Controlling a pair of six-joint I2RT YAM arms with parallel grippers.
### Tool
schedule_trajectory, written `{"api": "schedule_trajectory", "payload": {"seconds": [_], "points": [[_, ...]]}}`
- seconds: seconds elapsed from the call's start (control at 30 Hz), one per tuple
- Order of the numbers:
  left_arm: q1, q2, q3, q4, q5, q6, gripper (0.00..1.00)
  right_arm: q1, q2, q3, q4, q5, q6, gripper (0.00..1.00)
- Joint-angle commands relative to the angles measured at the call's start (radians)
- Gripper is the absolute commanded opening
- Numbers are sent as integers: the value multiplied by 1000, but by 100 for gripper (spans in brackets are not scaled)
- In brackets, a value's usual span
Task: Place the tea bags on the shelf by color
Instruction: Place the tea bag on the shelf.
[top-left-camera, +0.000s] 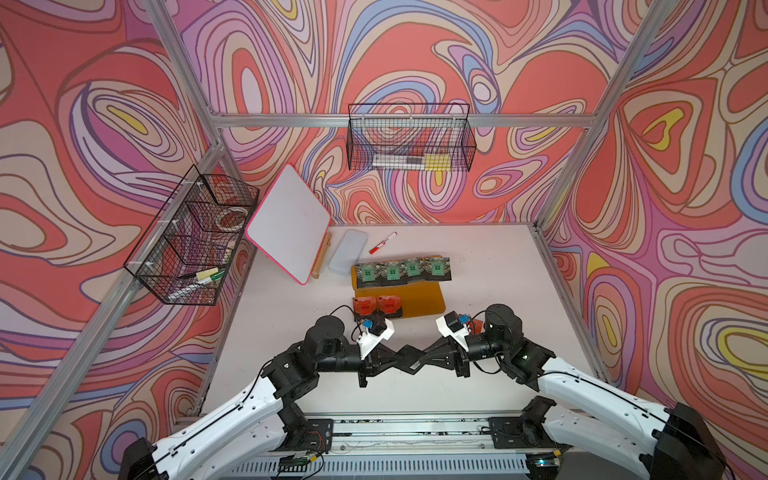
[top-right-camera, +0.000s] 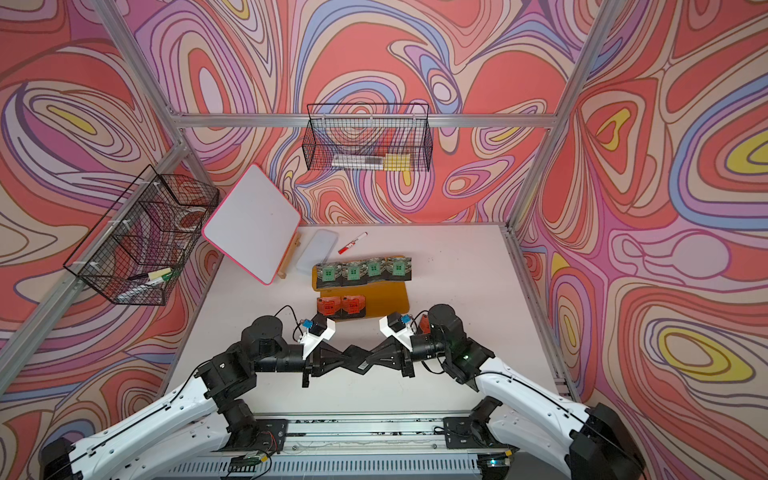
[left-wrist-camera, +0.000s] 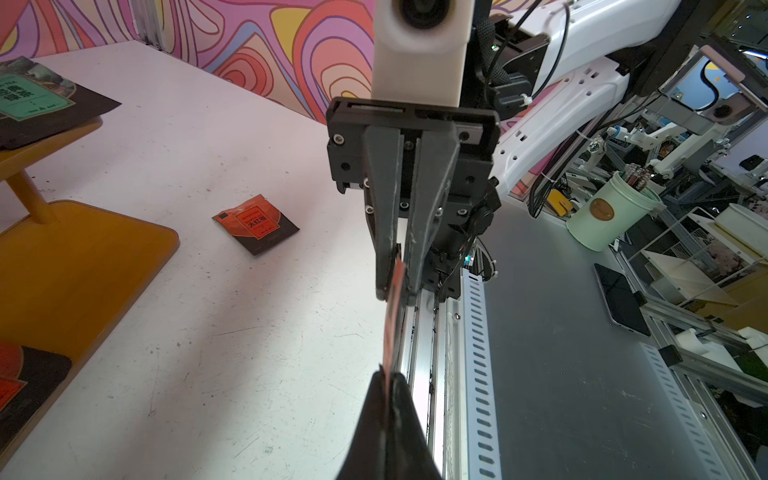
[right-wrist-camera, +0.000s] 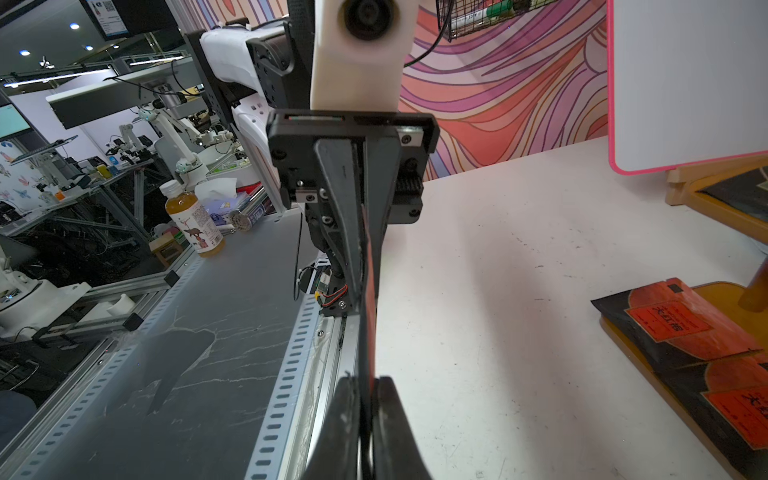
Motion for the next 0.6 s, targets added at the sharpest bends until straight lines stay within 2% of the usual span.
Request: {"api": "schedule_trajectory", "payload": {"seconds": [0.0,0.13,0.17,0.23,0.3,0.47,0.57], "points": [[7,-28,-8,-27,-22,6,0,3,-10,-7,-12,15,1,4],[7,-33,-11,-28,-44,-4,0,3,-5,0,-21,14,-1,0],[7,-33,-9,-31,-57,-8,3,3,-3,1,-23,17,-3,0],[7,-32,-5,-40,-111,-29,42,3,-2,7,-41,35,-14,0],[7,-38,4,-60,-190,-56,69,3,-2,15,-66,79,-27,0],[7,-99,29,-113,-483,-215,98,3,8,47,-160,256,-97,0],[7,-134,33,-126,-623,-374,99,3,18,54,-169,325,-135,0]]}}
